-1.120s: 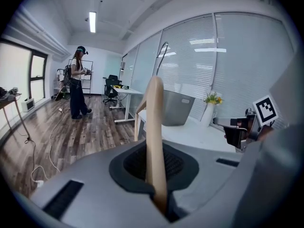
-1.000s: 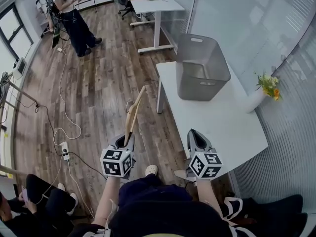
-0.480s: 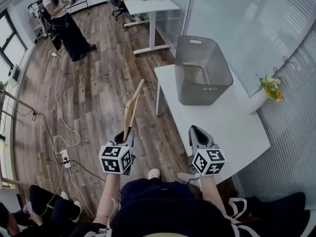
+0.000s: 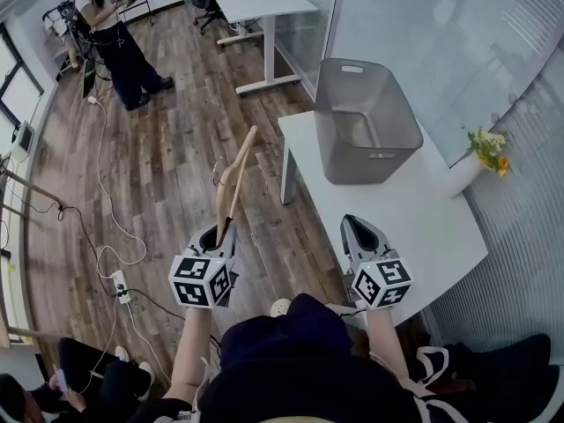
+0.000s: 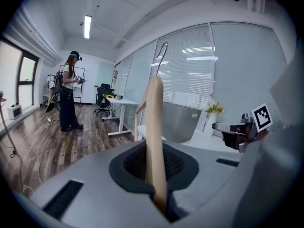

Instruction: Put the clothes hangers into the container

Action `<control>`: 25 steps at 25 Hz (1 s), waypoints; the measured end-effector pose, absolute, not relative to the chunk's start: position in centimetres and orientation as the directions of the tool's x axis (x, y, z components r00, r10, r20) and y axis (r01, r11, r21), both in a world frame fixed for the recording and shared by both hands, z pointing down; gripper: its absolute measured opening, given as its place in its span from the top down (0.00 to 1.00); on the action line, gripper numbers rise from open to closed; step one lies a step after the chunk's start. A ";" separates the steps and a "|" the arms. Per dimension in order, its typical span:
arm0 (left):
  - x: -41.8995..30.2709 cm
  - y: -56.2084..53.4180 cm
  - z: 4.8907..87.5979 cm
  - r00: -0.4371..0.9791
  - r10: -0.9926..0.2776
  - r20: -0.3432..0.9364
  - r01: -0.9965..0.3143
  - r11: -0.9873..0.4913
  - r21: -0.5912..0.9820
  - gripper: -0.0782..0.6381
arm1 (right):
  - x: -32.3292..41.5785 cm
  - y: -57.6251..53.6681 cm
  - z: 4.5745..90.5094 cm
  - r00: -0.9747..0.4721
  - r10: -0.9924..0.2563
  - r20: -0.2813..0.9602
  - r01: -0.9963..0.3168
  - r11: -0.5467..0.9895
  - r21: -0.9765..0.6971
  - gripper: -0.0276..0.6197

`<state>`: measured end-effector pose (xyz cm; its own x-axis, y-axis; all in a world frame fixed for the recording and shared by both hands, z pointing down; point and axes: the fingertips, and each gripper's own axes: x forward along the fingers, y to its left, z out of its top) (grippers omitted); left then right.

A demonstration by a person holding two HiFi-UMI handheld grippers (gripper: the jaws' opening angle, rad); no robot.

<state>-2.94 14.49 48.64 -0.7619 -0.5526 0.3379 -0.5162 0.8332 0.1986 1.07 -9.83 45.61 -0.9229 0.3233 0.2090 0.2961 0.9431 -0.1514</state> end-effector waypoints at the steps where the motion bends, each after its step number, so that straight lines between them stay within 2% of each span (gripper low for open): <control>1: -2.8 14.6 48.4 -0.762 -0.554 0.334 -0.518 0.832 0.198 0.86 | 1.2 -9.7 45.4 -0.920 0.332 0.206 0.308 0.941 -0.143 0.91; 13: -2.5 15.5 50.7 -0.754 -0.550 0.359 -0.507 0.835 0.215 0.86 | -0.6 -7.0 46.8 -0.878 0.425 0.221 0.406 0.905 -0.127 0.91; 25: -7.8 14.8 51.1 -0.760 -0.549 0.347 -0.487 0.835 0.254 0.86 | -6.6 -5.9 46.3 -0.870 0.455 0.187 0.433 0.889 -0.147 0.91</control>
<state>-7.82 14.84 51.05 -0.7604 -0.5493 0.3466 -0.4875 0.8353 0.2543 -6.64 -5.94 46.34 -0.8705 0.4553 0.1869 0.4334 0.8891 -0.1472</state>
